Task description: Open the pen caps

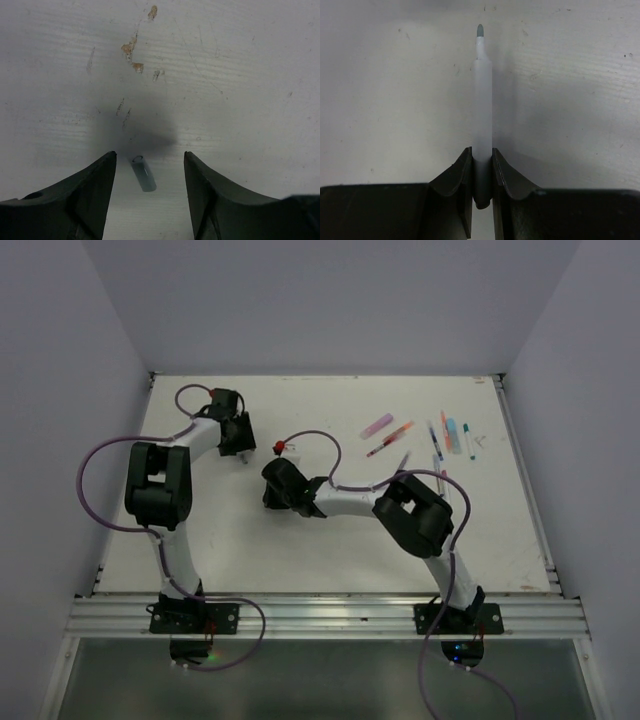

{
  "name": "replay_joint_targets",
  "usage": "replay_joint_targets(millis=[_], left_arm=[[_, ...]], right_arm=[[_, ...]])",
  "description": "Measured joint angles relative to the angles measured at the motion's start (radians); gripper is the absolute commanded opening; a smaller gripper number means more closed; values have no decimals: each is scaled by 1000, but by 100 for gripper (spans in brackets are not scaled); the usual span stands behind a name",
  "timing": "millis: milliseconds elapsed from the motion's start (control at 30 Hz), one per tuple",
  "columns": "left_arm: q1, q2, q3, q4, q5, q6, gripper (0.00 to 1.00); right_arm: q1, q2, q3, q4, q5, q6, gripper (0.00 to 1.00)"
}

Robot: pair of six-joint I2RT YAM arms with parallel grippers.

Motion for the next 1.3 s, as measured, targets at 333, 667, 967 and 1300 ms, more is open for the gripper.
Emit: replay_joint_targets(millis=[333, 667, 967, 1300], left_arm=[[0, -6, -41, 19, 2, -6, 64], [0, -13, -51, 30, 4, -11, 64], [0, -101, -151, 25, -39, -74, 78], [50, -542, -435, 27, -185, -153, 91]], right_arm=[[0, 49, 62, 0, -5, 6, 32], [3, 44, 56, 17, -8, 12, 45], [3, -45, -53, 2, 27, -31, 54], [3, -354, -280, -31, 42, -190, 65]])
